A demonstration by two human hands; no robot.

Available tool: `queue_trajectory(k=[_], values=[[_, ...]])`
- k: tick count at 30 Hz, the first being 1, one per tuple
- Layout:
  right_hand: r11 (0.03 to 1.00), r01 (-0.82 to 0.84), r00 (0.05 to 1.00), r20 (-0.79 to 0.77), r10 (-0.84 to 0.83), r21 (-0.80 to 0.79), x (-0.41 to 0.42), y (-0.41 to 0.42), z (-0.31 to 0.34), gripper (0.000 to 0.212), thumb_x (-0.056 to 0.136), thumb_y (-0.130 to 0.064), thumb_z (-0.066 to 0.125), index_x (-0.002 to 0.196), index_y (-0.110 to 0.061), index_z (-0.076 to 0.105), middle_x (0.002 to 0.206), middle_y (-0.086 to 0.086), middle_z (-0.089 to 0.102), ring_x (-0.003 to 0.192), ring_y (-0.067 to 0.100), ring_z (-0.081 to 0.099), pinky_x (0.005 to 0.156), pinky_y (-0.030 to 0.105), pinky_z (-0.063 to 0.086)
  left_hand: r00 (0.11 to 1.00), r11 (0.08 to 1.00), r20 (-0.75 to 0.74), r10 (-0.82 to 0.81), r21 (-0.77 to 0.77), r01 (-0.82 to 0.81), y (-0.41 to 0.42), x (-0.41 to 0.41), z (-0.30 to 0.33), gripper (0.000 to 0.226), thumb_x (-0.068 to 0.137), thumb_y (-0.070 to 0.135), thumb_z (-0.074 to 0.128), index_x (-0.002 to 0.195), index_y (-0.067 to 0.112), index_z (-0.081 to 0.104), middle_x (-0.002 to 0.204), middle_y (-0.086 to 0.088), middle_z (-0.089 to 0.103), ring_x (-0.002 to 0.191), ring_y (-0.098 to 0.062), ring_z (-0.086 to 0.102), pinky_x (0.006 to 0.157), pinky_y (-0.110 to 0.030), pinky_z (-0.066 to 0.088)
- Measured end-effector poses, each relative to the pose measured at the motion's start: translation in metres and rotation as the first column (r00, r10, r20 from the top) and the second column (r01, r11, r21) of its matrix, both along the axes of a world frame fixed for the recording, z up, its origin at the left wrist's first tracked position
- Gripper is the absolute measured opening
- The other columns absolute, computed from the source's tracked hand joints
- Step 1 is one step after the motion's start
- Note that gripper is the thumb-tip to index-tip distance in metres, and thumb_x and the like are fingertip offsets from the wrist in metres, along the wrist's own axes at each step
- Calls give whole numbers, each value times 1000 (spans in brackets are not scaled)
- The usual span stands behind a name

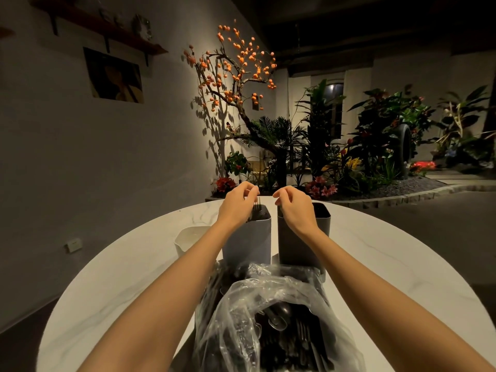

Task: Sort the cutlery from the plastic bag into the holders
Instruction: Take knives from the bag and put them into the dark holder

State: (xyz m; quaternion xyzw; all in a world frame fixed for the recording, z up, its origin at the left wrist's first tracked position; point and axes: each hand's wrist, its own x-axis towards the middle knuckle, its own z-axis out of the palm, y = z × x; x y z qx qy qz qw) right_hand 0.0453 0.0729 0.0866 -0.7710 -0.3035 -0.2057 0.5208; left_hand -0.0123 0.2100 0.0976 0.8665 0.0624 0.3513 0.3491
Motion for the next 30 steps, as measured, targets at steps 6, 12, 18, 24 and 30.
queue_trajectory(k=[6, 12, 18, 24, 30], values=[[999, -50, 998, -40, 50, -3, -26, -8, 7, 23, 101, -26, 39, 90, -15, 56, 80, 4, 65, 74, 19, 60, 73, 39, 50, 995, 995, 37, -97, -31, 99, -24, -22, 8, 30, 103, 25, 42, 77, 18, 55, 72, -1, 57, 74, -23, 58, 81, -48, 53], [991, -129, 987, -101, 126, -28, -56, -16, 6, 25, 101, -23, 36, 83, -16, 51, 79, 8, 64, 77, 31, 61, 77, 53, 51, 983, 983, 70, -170, -58, 174, -45, -49, 6, 32, 103, 21, 41, 79, 6, 54, 66, -1, 54, 55, 0, 51, 60, -21, 47], [988, -157, 982, -110, 155, -8, -83, -26, -12, 27, 100, -24, 36, 79, -19, 51, 75, 4, 63, 71, 24, 59, 74, 53, 52, 980, 979, 80, -184, -69, 189, -55, -71, -17, 34, 103, 22, 41, 76, 8, 55, 64, -1, 55, 60, -11, 49, 60, -21, 41], [992, -120, 984, -127, 125, 46, -107, -37, -38, 25, 98, -19, 38, 77, -17, 51, 70, 3, 61, 67, 23, 57, 68, 47, 49, 978, 971, 78, -192, -130, 201, -66, -90, -44, 37, 103, 20, 42, 67, 18, 51, 61, 2, 52, 59, -12, 48, 62, -28, 41], [988, -100, 987, -113, 113, 115, -123, -51, -56, 23, 97, -12, 43, 81, -7, 58, 65, 0, 56, 59, 13, 50, 59, 27, 41, 979, 976, 62, -194, -84, 199, -76, -109, -65, 33, 102, 23, 45, 71, 20, 56, 60, 4, 54, 54, -6, 47, 59, -22, 40]])
